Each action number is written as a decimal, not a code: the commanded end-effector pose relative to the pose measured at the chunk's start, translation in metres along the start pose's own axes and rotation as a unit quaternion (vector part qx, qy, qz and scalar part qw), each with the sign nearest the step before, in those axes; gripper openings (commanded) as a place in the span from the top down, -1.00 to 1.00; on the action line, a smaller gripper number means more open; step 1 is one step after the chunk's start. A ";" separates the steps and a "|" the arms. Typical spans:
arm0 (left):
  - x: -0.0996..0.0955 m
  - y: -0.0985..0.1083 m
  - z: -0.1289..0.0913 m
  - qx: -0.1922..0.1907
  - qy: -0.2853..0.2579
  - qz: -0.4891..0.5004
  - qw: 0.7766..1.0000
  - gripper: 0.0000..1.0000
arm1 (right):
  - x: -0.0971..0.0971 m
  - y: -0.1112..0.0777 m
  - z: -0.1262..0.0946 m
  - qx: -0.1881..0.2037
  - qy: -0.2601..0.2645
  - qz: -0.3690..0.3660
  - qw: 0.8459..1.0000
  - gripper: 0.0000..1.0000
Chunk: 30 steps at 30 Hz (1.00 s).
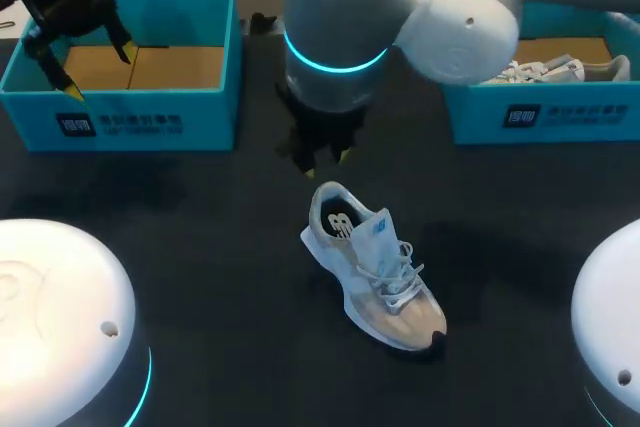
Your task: Take the shoe out of the shoebox, open the shoe tongue, remove and reinsert the insole, then place the shoe into the shoebox
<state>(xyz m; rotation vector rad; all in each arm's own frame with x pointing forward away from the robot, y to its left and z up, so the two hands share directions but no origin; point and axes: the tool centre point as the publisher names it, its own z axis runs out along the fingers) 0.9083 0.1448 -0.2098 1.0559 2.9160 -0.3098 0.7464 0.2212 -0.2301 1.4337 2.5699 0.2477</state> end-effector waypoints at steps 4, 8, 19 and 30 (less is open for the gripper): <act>0.000 0.001 0.000 0.000 0.001 0.001 1.000 -1.00 | 0.017 -0.003 0.005 0.004 -0.008 0.000 1.000 0.12; 0.000 0.001 0.000 0.000 0.001 0.001 1.000 -1.00 | 0.020 -0.007 0.010 0.011 -0.009 -0.008 1.000 0.07; 0.000 0.001 0.000 0.000 0.001 0.001 1.000 -1.00 | 0.007 -0.037 0.022 0.019 -0.001 0.007 1.000 0.07; 0.000 0.001 0.000 0.000 0.001 0.001 1.000 -1.00 | 0.012 -0.034 0.039 0.038 0.004 -0.001 0.999 1.00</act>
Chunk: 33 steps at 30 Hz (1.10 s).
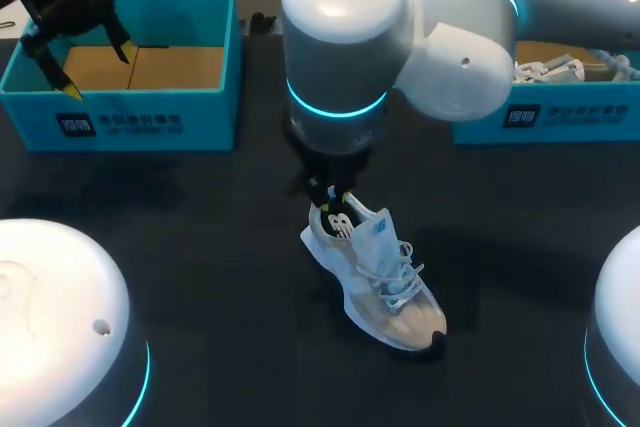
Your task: Take the shoe out of the shoebox, open the shoe tongue, remove and reinsert the insole, then place the shoe into the shoebox
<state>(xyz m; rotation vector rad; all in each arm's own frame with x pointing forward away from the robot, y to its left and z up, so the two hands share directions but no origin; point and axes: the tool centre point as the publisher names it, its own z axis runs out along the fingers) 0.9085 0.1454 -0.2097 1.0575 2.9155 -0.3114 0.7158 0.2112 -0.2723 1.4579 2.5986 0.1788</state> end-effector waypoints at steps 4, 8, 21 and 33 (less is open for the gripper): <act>0.000 0.000 0.000 -0.001 0.001 0.000 1.000 -1.00 | -0.006 0.010 -0.002 0.015 -0.001 0.035 0.999 1.00; 0.000 0.000 0.000 -0.001 0.001 0.000 1.000 -1.00 | -0.006 0.010 -0.002 0.015 -0.001 0.035 0.999 1.00; 0.000 0.000 0.000 -0.001 0.001 0.000 1.000 -1.00 | 0.000 -0.001 0.027 -0.020 -0.015 -0.065 0.998 1.00; 0.000 0.000 0.000 -0.001 0.001 0.000 1.000 -1.00 | -0.013 -0.008 0.041 -0.045 0.002 -0.056 0.997 1.00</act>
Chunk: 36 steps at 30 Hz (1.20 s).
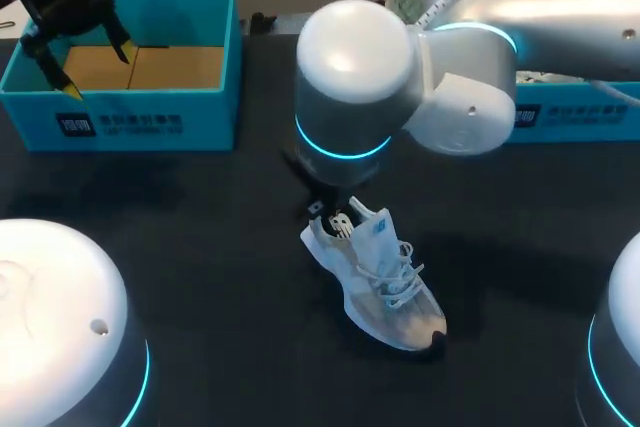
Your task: Take the shoe out of the shoebox, open the shoe tongue, remove and reinsert the insole, then place the shoe into the shoebox
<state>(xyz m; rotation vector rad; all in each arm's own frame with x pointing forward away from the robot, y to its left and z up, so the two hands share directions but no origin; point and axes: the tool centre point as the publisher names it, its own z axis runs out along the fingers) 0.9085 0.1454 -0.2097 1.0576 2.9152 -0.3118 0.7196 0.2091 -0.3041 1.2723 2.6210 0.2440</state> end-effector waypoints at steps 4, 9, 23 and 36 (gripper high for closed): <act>0.000 0.000 0.000 -0.001 0.001 0.000 1.000 -1.00 | -0.016 -0.011 0.017 -0.014 0.010 0.004 1.000 1.00; 0.000 0.000 0.000 -0.001 0.001 0.000 1.000 -1.00 | -0.017 -0.009 0.030 -0.010 0.016 0.002 1.000 1.00; 0.000 0.000 0.000 -0.001 0.001 0.000 1.000 -1.00 | -0.024 -0.012 0.066 0.008 -0.023 0.015 1.000 1.00; 0.000 0.000 0.000 -0.001 0.001 0.000 1.000 -1.00 | -0.021 -0.017 0.085 0.022 -0.018 0.047 0.999 1.00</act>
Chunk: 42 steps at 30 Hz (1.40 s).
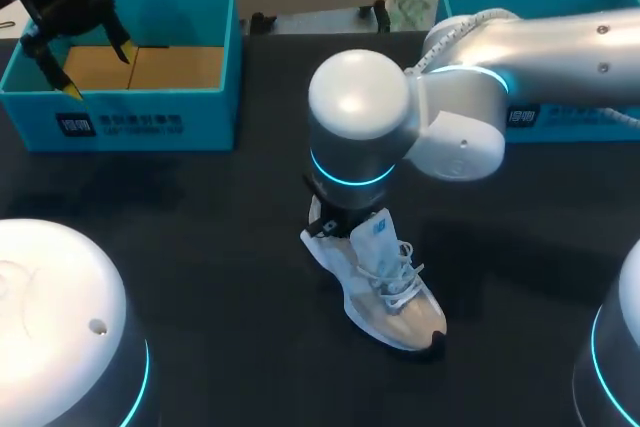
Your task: Take the shoe out of the shoebox, open the shoe tongue, remove and reinsert the insole, then place the shoe into the shoebox
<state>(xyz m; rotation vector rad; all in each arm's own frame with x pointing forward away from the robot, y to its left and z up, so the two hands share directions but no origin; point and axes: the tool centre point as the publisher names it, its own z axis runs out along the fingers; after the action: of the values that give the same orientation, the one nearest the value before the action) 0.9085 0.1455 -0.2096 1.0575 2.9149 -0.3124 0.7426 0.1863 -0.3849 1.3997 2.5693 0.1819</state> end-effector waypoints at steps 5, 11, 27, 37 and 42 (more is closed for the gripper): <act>0.000 0.000 0.000 -0.001 0.001 0.000 1.000 -1.00 | -0.005 -0.001 -0.021 -0.020 -0.037 0.010 0.999 1.00; 0.000 0.000 0.000 -0.001 0.001 0.000 1.000 -1.00 | -0.016 -0.001 -0.019 -0.016 -0.060 0.021 0.998 1.00; 0.000 0.000 0.000 -0.001 0.001 0.000 1.000 -1.00 | -0.016 0.003 0.038 0.041 -0.047 0.046 0.997 1.00; 0.000 0.000 0.000 -0.001 0.001 0.000 1.000 -1.00 | -0.010 0.011 0.006 0.010 -0.031 0.042 0.999 1.00; 0.000 0.000 0.000 -0.001 0.001 0.000 1.000 -1.00 | -0.005 0.021 0.020 0.024 0.018 0.031 0.999 1.00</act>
<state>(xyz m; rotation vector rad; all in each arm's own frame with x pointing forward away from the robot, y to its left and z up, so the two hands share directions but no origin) 0.9084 0.1456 -0.2095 1.0572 2.9150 -0.3124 0.7560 0.1957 -0.3878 1.4857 2.5204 0.1390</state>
